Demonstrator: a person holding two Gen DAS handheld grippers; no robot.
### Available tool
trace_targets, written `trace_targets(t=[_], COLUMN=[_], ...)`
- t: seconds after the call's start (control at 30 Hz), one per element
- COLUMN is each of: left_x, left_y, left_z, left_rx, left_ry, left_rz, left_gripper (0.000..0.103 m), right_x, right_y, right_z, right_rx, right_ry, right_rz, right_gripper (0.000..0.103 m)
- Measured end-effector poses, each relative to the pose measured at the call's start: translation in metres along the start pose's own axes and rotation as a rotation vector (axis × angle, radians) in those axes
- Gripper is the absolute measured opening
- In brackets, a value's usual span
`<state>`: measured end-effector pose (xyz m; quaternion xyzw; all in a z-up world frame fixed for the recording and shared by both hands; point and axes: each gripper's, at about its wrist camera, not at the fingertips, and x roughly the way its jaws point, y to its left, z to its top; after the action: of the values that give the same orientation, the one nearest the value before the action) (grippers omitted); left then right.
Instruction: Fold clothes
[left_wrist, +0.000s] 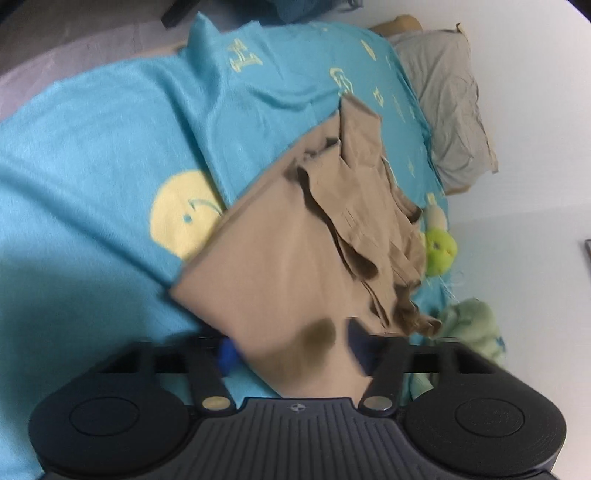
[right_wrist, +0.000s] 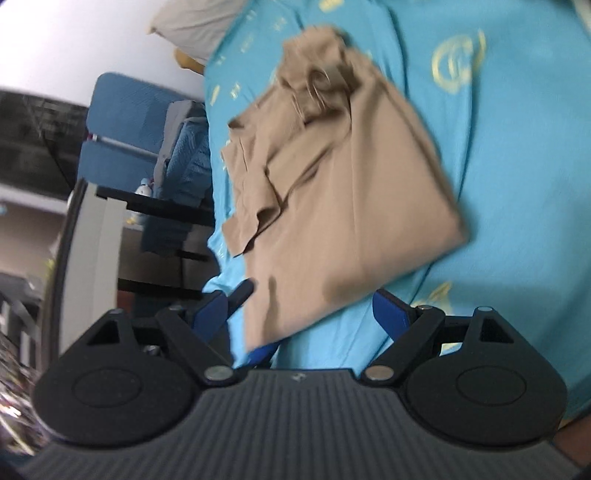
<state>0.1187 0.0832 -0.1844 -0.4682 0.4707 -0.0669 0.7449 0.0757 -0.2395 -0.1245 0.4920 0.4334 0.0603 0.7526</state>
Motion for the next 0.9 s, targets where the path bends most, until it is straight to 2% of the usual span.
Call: trace_targets(t=[0.07,0.17,0.2,0.3,0.33,0.37,0.4,0.47,0.53,0.6,0.67,0.7,0.8,0.9], left_x=[-0.002,-0.010,-0.013,-0.021,-0.024,-0.026,-0.029,-0.028,-0.028,-0.022,-0.016,-0.013,-0.008,-0.006], left_y=[0.003,0.006,0.007,0.010,0.010,0.011,0.012,0.014,0.016,0.015,0.012,0.011,0.009,0.012], left_z=[0.002,0.001,0.001,-0.001,-0.001,-0.001,-0.002,-0.004,-0.006,-0.007,-0.009,-0.009,-0.006,-0.001], left_rx=[-0.017,-0.043,-0.051,-0.076,-0.085,-0.093,-0.101,-0.112,-0.120,-0.115,-0.099,-0.089,-0.083,-0.122], left_ry=[-0.010,-0.005,-0.003,0.003,0.004,0.006,0.009,0.022,0.036,0.064,0.096,0.108,0.095,0.053], left_rz=[0.002,-0.036,-0.049,-0.087,-0.100,-0.113,-0.123,-0.115,-0.108,-0.105,-0.097,-0.092,-0.097,-0.143], left_gripper=[0.026,0.009,0.009,0.008,0.009,0.013,0.016,0.030,0.039,0.045,0.052,0.053,0.053,0.050], right_x=[0.013,0.036,0.042,0.041,0.038,0.035,0.032,0.028,0.030,0.032,0.032,0.028,0.012,0.003], right_y=[-0.005,-0.011,-0.011,-0.013,-0.017,-0.021,-0.024,-0.029,-0.033,-0.030,-0.025,-0.024,-0.018,-0.012], right_z=[-0.003,-0.003,-0.004,-0.003,0.001,0.003,0.006,0.010,0.013,0.014,0.014,0.015,0.015,0.016], right_rx=[0.070,0.134,0.129,0.129,0.150,0.169,0.183,0.206,0.217,0.186,0.150,0.137,0.120,0.093], right_ry=[0.035,0.133,0.150,0.088,0.059,0.027,-0.005,-0.042,-0.048,-0.038,-0.038,-0.046,-0.099,-0.142], right_rz=[0.033,0.070,0.062,0.010,0.006,0.001,-0.016,-0.047,-0.054,-0.073,-0.076,-0.053,0.043,0.093], right_gripper=[0.088,0.088,0.088,0.088,0.088,0.083,0.075,0.066,0.060,0.038,0.033,0.027,0.021,0.019])
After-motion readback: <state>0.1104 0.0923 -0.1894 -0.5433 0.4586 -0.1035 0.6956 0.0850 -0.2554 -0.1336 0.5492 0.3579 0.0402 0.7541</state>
